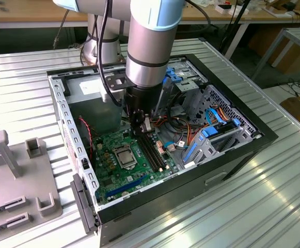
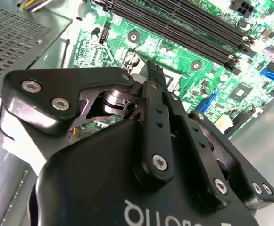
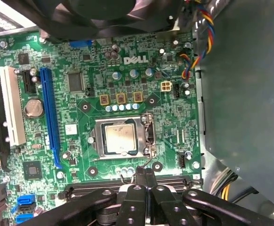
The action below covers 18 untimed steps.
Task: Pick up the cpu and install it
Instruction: 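Install the first cpu locking lever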
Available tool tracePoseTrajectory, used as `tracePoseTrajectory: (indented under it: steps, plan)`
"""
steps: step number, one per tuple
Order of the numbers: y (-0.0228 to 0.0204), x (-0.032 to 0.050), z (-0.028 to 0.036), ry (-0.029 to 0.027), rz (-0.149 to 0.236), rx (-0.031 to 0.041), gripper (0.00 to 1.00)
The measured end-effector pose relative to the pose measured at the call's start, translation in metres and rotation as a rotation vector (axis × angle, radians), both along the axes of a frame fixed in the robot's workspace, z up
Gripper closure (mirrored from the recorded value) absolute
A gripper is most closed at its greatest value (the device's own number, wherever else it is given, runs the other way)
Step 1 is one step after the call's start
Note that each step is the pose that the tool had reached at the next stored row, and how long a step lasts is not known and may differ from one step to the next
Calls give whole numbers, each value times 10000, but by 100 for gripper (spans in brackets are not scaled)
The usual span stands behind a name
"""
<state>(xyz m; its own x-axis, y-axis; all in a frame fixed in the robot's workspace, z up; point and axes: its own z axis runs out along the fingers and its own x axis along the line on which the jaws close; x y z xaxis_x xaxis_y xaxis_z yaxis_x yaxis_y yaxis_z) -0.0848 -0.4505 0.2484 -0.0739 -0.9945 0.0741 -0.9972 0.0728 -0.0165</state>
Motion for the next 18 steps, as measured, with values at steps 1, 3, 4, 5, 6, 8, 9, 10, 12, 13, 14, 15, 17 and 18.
tracePoseTrajectory:
  steps: [1, 3, 4, 5, 6, 8, 9, 10, 12, 13, 14, 15, 17, 18]
  plan:
    - [-3, 0, 0, -2, 63, 0, 89]
    - [-13, 1, 0, -3, 124, 0, 89]
    - [-24, 0, 0, -4, 128, 0, 89]
    - [-25, 0, -5, -5, 128, 3, 89]
    - [-26, 0, -18, -3, 131, 5, 89]
    - [-26, 0, -50, -3, 135, 8, 89]
    - [-26, 0, -65, -3, 136, 10, 89]
    - [-26, 0, -74, -3, 138, 10, 89]
    - [-29, 0, -77, -3, 140, 8, 89]
    - [-29, 0, -77, -2, 141, 8, 89]
    - [-31, 0, -78, -3, 143, 9, 89]
    - [-35, 0, -78, -3, 145, 3, 89]
    - [-43, 0, -78, -4, 150, -26, 89]
    - [-47, 0, -78, -3, 152, -52, 89]
